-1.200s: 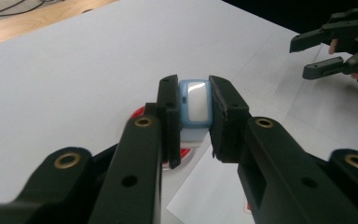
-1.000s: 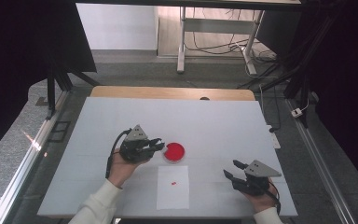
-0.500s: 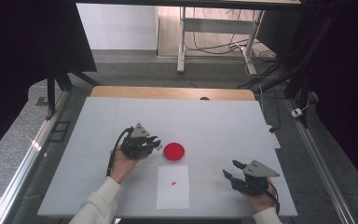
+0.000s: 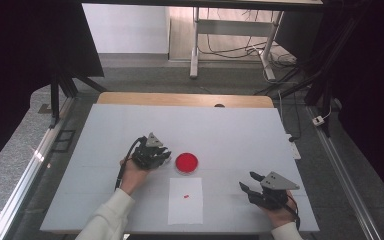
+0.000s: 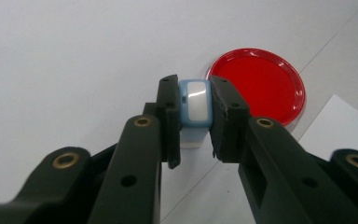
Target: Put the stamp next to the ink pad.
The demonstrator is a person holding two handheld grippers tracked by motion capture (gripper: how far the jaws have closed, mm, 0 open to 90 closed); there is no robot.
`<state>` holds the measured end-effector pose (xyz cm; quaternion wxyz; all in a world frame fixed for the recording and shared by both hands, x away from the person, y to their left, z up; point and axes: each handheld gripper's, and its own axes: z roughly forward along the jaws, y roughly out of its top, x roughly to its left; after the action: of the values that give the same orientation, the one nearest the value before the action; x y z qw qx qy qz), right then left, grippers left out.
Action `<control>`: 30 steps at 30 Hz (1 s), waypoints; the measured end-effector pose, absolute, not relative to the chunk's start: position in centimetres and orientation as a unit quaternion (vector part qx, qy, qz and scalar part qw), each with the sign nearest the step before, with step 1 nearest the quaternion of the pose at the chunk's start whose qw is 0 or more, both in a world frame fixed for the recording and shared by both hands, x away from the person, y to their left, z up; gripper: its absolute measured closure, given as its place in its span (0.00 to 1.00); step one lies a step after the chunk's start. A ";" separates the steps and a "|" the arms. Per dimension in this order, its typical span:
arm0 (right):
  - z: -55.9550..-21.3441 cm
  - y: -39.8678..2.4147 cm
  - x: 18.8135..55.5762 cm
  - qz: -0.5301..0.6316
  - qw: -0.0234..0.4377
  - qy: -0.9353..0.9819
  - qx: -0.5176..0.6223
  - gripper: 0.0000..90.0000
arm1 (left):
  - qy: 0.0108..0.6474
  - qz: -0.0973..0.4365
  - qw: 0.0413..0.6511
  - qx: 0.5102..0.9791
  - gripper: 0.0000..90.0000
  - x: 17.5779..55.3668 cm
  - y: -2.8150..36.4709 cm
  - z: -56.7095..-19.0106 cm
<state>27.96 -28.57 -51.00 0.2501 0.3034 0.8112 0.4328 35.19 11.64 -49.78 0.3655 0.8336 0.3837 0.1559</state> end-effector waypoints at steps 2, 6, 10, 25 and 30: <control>-51.0 -28.5 28.0 0.432 0.250 0.812 0.303 0.49 | 0.385 0.156 0.360 0.835 0.83 35.3 11.6 -49.9; -51.1 -28.6 28.0 0.429 0.251 0.813 0.305 0.49 | 0.388 0.154 0.353 0.837 0.83 35.5 11.5 -50.2; -51.0 -28.6 28.0 0.429 0.253 0.812 0.305 0.49 | 0.388 0.151 0.350 0.839 0.83 35.6 11.5 -50.4; -51.0 -28.6 28.0 0.429 0.252 0.812 0.306 0.49 | 0.394 0.157 0.362 0.830 0.60 35.5 11.6 -50.2; -51.0 -28.7 28.0 0.431 0.251 0.811 0.305 0.49 | 0.398 0.160 0.374 0.822 0.46 35.2 11.8 -49.8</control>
<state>28.03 -28.66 -51.04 0.2511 0.3051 0.8114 0.4307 35.16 11.81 -49.80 0.3739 0.8223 0.3979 0.1605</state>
